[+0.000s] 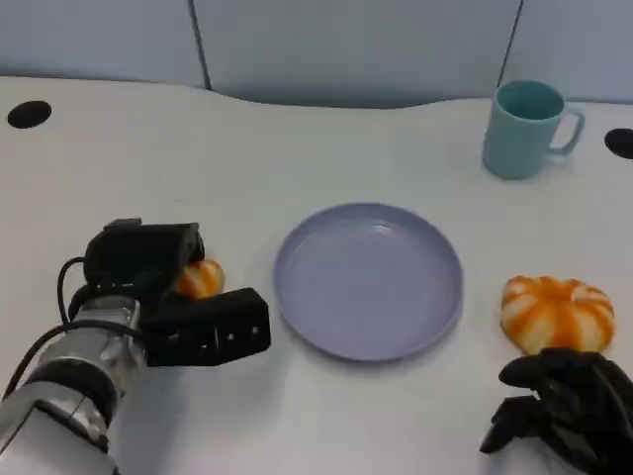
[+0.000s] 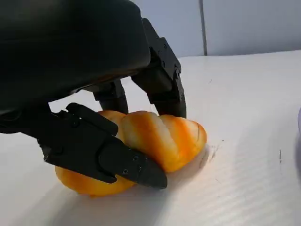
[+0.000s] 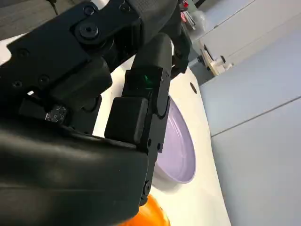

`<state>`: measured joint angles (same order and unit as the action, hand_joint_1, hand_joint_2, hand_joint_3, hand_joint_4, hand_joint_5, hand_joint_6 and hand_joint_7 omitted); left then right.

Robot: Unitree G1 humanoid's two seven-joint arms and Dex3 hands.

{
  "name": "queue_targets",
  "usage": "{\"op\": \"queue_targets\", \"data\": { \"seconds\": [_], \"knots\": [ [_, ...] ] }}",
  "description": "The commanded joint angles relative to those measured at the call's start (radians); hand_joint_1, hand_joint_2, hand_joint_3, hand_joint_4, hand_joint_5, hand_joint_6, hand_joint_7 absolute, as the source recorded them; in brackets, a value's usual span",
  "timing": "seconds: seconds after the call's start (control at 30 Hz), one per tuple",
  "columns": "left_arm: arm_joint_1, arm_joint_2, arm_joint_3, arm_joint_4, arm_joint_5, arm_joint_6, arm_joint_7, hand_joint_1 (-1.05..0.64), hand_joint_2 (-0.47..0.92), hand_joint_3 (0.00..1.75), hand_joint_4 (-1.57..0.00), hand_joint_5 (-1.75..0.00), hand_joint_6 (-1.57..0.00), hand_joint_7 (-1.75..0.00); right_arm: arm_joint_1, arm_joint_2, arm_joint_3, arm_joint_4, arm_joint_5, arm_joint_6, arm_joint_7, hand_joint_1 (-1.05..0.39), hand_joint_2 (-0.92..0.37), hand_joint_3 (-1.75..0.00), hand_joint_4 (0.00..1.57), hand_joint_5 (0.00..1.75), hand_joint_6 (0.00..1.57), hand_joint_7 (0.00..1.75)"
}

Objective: Grasp the bread from the table and place it into the plate.

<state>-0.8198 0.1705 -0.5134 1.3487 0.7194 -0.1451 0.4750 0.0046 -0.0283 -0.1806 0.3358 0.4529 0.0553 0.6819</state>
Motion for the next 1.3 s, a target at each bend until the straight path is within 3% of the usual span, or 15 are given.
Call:
{"op": "queue_targets", "data": {
  "seconds": [0.03,0.1,0.33,0.37,0.4,0.5,0.57,0.6,0.67,0.77,0.83,1.3],
  "knots": [
    [0.03,0.002,0.03,0.002,-0.027,-0.039,0.086,-0.2,0.92,0.24,-0.78,-1.75,-0.63,-1.51,-0.002,-0.013,-0.008,0.008,0.009,-0.004,0.001,-0.94,-0.68,0.0,1.51,0.47,1.55,0.03],
    [0.028,0.003,0.041,0.0,-0.034,-0.056,0.112,-0.21,0.92,0.34,-0.8,-1.75,-0.56,-1.7,-0.004,-0.013,-0.008,0.008,0.01,-0.004,0.002,-0.95,-0.68,0.0,1.51,0.47,1.55,0.03],
    [-0.014,0.009,0.063,-0.012,-0.055,-0.104,0.139,-0.16,0.81,0.34,-0.78,-1.75,-0.52,-1.74,-0.006,-0.012,-0.005,0.007,0.001,-0.004,-0.009,-0.97,-0.68,0.0,1.51,0.47,1.56,0.03],
    [-0.02,0.01,0.067,-0.016,-0.057,-0.121,0.148,-0.17,0.82,0.38,-0.79,-1.75,-0.58,-1.63,-0.007,-0.012,-0.005,0.008,0.002,-0.002,-0.01,-0.97,-0.68,0.0,1.51,0.47,1.56,0.03],
    [-0.025,0.011,0.069,-0.019,-0.057,-0.136,0.156,-0.17,0.79,0.46,-0.8,-1.75,-0.59,-1.63,-0.008,-0.011,-0.006,0.009,0.003,-0.001,-0.01,-0.96,-0.67,0.0,1.51,0.47,1.55,0.03],
    [-0.044,0.009,0.066,-0.024,-0.047,-0.163,0.179,-0.15,0.66,0.69,-0.83,-1.75,-0.61,-1.72,-0.011,-0.011,-0.005,0.013,0.001,-0.004,-0.011,-0.96,-0.68,0.0,1.51,0.47,1.56,0.03],
    [-0.059,0.006,0.062,-0.028,-0.041,-0.181,0.183,-0.16,0.61,0.74,-0.85,-1.75,-0.62,-1.73,-0.014,-0.012,-0.005,0.02,0.001,-0.007,-0.006,-0.96,-0.68,0.0,1.51,0.47,1.56,0.03],
    [-0.065,0.005,0.062,-0.029,-0.042,-0.186,0.177,-0.17,0.6,0.74,-0.85,-1.75,-0.73,-1.41,-0.016,-0.012,-0.005,0.022,0.001,-0.008,-0.005,-0.96,-0.68,0.0,1.51,0.47,1.56,0.03],
    [-0.076,0.003,0.057,-0.032,-0.039,-0.201,0.169,-0.17,0.6,0.73,-0.86,-1.75,-0.83,-1.15,-0.018,-0.013,-0.005,0.025,0.001,-0.008,-0.004,-0.96,-0.68,0.0,1.51,0.47,1.56,0.03],
    [-0.094,0.001,0.036,-0.04,-0.021,-0.237,0.184,-0.14,0.56,0.77,-0.86,-1.75,-0.68,-1.57,-0.019,-0.014,-0.003,0.026,-0.001,-0.005,-0.005,-0.97,-0.67,0.0,1.52,0.47,1.56,0.03],
    [-0.106,-0.001,0.021,-0.044,-0.01,-0.255,0.184,-0.17,0.53,0.84,-0.87,-1.75,-0.63,-1.71,-0.02,-0.013,-0.004,0.031,0.0,-0.006,-0.003,-0.97,-0.68,0.0,1.51,0.48,1.56,0.03],
    [-0.183,-0.058,-0.072,-0.07,0.069,-0.395,0.197,-0.2,0.41,1.13,-0.88,-1.75,-0.66,-1.75,-0.025,-0.001,0.008,0.038,-0.002,-0.019,-0.002,-0.97,-0.67,0.0,1.51,0.48,1.56,0.03]
  ]
}}
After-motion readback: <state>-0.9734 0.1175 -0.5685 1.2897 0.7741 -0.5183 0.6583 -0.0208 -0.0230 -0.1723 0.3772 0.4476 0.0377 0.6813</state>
